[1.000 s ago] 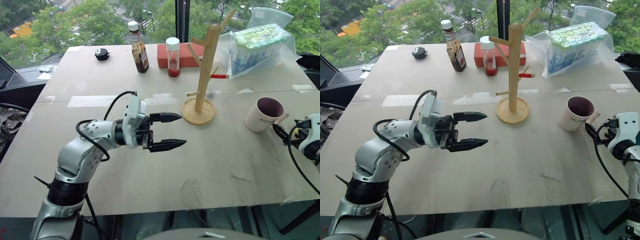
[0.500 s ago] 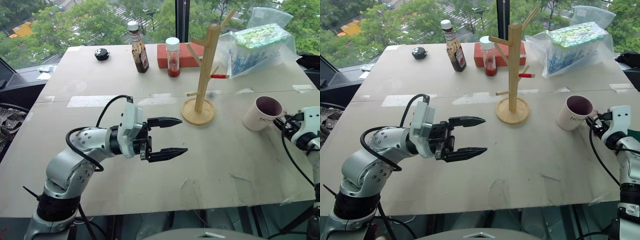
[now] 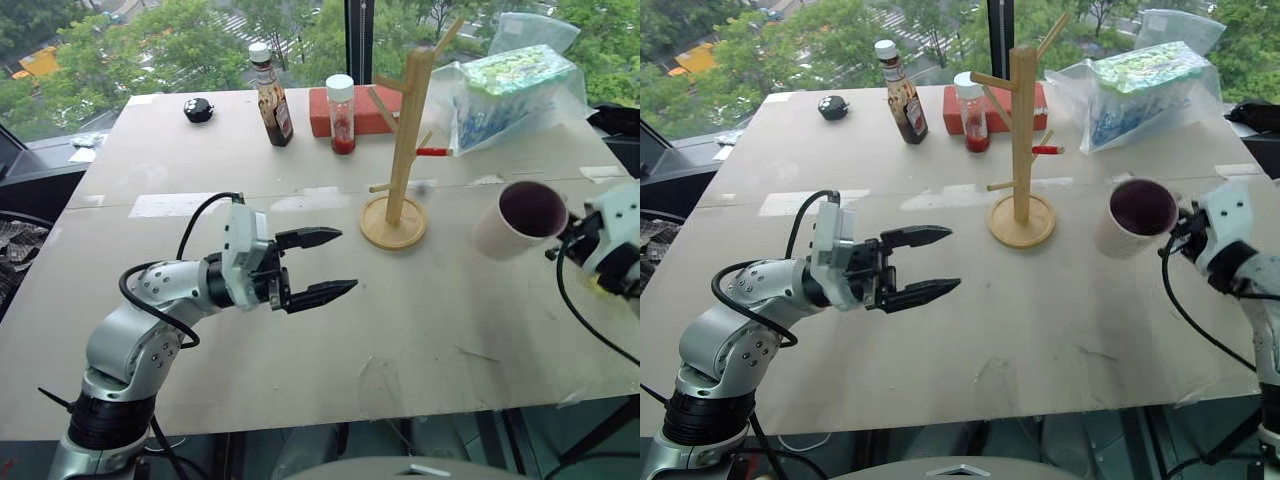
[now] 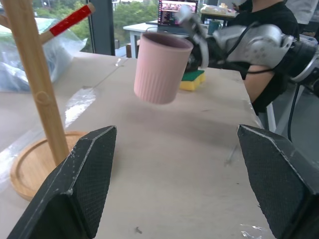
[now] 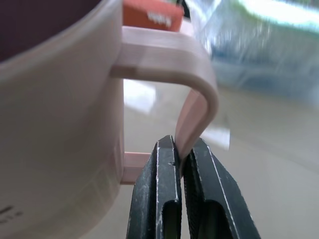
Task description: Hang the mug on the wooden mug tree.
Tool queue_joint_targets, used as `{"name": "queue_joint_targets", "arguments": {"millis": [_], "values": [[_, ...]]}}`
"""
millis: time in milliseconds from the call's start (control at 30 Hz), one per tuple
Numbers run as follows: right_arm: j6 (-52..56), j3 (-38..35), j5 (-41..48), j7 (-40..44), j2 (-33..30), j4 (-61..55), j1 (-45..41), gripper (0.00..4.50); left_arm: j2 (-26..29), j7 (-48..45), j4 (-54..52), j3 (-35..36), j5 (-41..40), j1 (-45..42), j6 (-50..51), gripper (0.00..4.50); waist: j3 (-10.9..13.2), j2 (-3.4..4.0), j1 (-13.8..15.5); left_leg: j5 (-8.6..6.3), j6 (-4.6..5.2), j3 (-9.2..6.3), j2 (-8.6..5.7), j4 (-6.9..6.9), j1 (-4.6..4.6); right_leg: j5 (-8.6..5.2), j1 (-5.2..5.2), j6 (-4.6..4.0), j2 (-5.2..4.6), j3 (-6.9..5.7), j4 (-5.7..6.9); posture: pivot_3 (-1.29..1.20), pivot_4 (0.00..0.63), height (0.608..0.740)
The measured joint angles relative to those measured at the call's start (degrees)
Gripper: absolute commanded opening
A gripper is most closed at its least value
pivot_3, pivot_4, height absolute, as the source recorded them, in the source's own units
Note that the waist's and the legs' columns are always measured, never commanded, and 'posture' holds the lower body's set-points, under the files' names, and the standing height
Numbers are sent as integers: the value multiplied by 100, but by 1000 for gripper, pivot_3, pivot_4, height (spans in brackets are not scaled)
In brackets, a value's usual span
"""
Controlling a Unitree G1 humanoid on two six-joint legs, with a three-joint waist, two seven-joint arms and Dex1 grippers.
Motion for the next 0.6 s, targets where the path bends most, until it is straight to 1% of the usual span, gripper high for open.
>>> {"name": "queue_joint_targets", "arguments": {"millis": [67,167,200,267,367,500,600], "values": [[534,705,-155,76,-397,-453,-831,30,-184,-52,254,264,-88,94,-172,3953,1,2,-43,0,0,-2,2,-3,0,3,-1,-5,2,-5,-1,0,150,740],[852,1356,-328,119,-448,-471,-1927,30,-240,-204,460,347,-180,120,-298,3953,7,-19,-23,0,0,-11,7,-1,-6,5,1,-9,2,-17,-8,0,150,740],[883,1659,-417,203,-419,-245,-2359,30,-237,-263,485,419,-224,130,-305,3953,12,-28,25,0,0,-10,6,0,-11,6,0,-8,1,-17,-16,0,150,740],[870,1820,-491,268,-378,-40,-2567,30,-227,-295,477,521,-276,171,-318,3953,12,-32,71,0,0,-27,6,2,-22,6,0,-7,-3,-18,-30,0,150,740],[701,2263,-672,606,-223,741,-3212,30,-191,-280,382,662,-307,392,-319,3953,15,-31,33,0,0,-13,6,-1,-25,7,-2,-7,-3,-29,-39,0,150,740],[298,2608,-976,1011,-144,1385,-3656,30,-196,-101,149,763,-307,672,-318,3953,15,-31,7,0,0,-12,6,-4,-26,7,-4,-7,-6,-37,-47,0,150,740],[-9,2857,-1219,1217,137,1952,-3843,30,-222,117,-90,791,-311,828,-317,3953,16,-31,-20,0,0,-10,7,-4,-26,7,-3,-7,-7,-37,-49,0,150,740]]}}
